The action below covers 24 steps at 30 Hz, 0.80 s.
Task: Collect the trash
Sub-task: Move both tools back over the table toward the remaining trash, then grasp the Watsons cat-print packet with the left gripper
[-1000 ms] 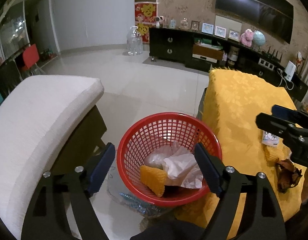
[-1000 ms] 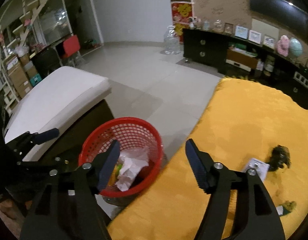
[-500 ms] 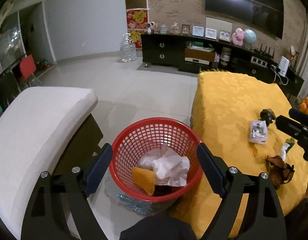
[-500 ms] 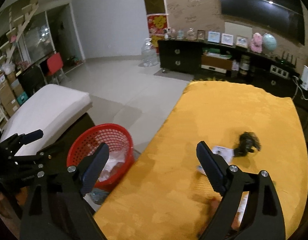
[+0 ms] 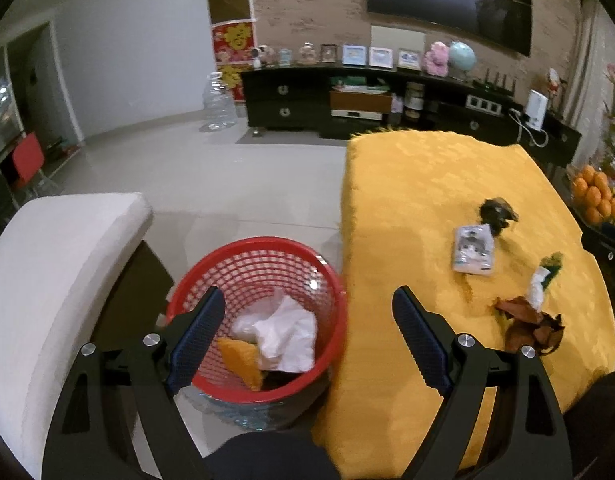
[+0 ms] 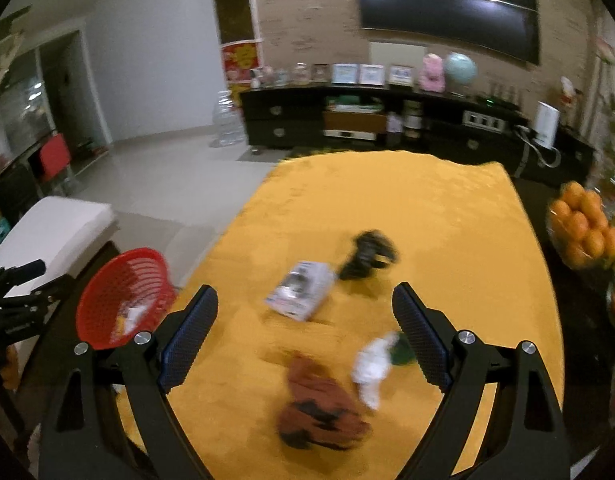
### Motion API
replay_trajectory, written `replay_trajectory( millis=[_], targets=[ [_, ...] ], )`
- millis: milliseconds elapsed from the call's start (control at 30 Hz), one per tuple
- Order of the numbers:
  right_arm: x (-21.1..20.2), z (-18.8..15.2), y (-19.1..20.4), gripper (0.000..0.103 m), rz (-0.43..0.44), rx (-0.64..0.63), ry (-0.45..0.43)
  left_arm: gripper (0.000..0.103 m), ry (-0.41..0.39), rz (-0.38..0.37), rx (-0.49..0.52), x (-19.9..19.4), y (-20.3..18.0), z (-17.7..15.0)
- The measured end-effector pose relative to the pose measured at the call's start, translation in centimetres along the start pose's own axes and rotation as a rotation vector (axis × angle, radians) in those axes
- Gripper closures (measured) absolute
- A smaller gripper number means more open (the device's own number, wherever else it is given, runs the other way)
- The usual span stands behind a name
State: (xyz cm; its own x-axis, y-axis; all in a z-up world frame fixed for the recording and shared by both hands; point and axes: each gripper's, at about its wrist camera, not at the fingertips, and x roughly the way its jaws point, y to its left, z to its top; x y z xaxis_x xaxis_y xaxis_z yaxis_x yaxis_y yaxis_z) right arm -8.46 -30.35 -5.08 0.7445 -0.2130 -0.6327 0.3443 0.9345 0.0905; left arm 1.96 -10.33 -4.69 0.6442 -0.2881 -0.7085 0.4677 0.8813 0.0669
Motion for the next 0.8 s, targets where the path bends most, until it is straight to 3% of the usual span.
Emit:
replay_trajectory(
  millis=[400,800],
  targets=[
    [-1.3,-3.1,-6.6,0.017,-0.119,0.124,0.008,0.021,0.05,-0.104,0.092,2.4,-6.1,0.5],
    [0.0,-4.4,-8.4,0.017,-0.134,0.16,0.042,0.021,0.107,-0.182,0.149,6.1,-10.5,1.6]
  ],
)
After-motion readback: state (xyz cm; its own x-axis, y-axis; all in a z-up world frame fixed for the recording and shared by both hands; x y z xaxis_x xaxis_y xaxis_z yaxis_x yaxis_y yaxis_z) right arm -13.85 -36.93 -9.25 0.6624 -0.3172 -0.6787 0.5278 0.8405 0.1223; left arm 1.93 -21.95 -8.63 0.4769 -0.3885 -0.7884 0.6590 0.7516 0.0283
